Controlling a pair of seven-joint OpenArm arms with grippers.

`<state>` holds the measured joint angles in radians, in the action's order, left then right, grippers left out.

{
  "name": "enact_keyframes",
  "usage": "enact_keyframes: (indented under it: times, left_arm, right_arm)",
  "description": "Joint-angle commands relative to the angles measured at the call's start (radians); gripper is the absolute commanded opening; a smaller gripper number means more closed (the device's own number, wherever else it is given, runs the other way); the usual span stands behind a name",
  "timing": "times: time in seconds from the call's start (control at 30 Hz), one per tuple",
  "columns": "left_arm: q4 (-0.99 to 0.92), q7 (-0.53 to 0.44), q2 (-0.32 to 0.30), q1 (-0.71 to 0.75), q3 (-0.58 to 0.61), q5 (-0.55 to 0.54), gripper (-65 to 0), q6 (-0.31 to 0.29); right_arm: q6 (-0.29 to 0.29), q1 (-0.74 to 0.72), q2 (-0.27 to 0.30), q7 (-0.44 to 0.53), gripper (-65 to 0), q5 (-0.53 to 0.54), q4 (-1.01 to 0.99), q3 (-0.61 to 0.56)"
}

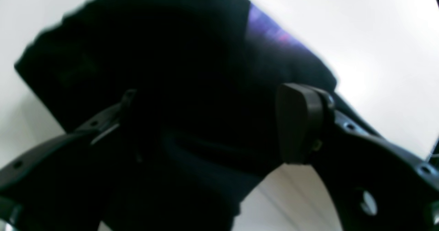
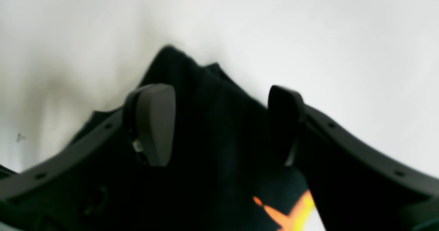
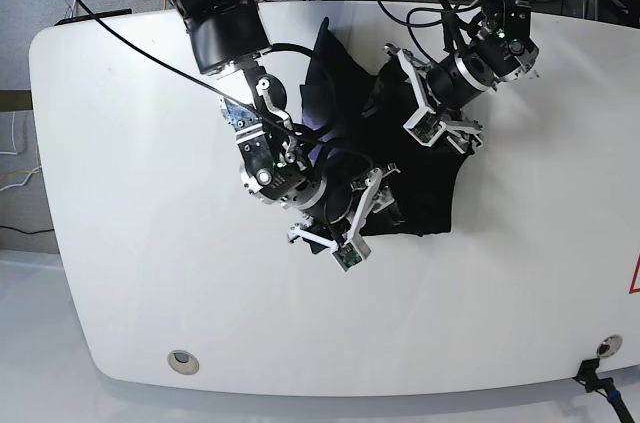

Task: Fold the T-shirt properly
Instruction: 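Grasp the bundle edges with both grippers and fold them inward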

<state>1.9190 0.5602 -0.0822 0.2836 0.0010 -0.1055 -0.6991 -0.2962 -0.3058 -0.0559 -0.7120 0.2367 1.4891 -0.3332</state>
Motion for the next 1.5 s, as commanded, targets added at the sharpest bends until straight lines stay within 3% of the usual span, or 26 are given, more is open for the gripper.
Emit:
enact_keyframes:
  times: [0.0, 0.13, 0.27, 0.37, 0.7, 0.9, 1.07, 1.2, 1.33, 1.47]
  left_arm:
    - [-0.023, -0.025, -0.008, -0.01, 0.0, -0.015, -18.4, 0.001]
    - [-0.108, -0.025, -0.037, -0.04, -0.003, -0.015, -18.4, 0.001]
    - [-0.217, -0.027, -0.046, -0.093, -0.005, -0.015, -18.5, 0.001]
    - [-0.309, -0.027, -0.074, -0.14, -0.005, -0.015, -18.5, 0.001]
    - [-0.562, -0.027, -0.143, -0.375, 0.0, -0.013, -18.5, 0.001]
    - [-0.668, -0.027, -0.143, -0.505, 0.0, -0.013, -18.5, 0.001]
    - [-0.672, -0.027, -0.143, -0.528, 0.0, -0.013, -18.5, 0.001]
    - [-0.619, -0.027, -0.144, -0.522, -0.002, -0.015, -18.5, 0.001]
    - [-0.435, -0.027, -0.164, -0.461, -0.005, -0.015, -18.5, 0.001]
    - [-0.243, -0.024, -0.164, -0.349, -0.005, -0.015, -18.5, 0.001]
  right_arm:
    - [-0.004, -0.006, 0.011, 0.102, -23.9, -0.043, -0.055, -0.001]
    - [-0.004, 0.006, 0.017, 0.245, -27.4, -0.096, -0.201, 0.003]
    - [0.004, 0.006, 0.038, 0.374, -47.8, -0.127, -0.331, 0.006]
    - [0.005, -0.006, 0.058, 0.394, -64.1, -0.124, -0.388, 0.007]
    - [0.005, 0.121, 0.061, 0.391, -65.0, -0.125, -0.285, 0.207]
    - [0.007, 0.251, 0.054, 0.318, -65.0, -0.118, -0.114, 0.213]
    - [0.007, 0.26, 0.024, 0.309, -65.0, -0.124, -0.087, 0.216]
    - [0.007, 0.28, 0.02, 0.265, -65.0, -0.124, -0.012, 0.211]
    - [0.007, 0.277, 0.02, 0.256, -65.0, -0.124, 0.097, 0.211]
    - [0.007, 0.205, 0.023, 0.167, -65.0, -0.121, 0.147, 0.213]
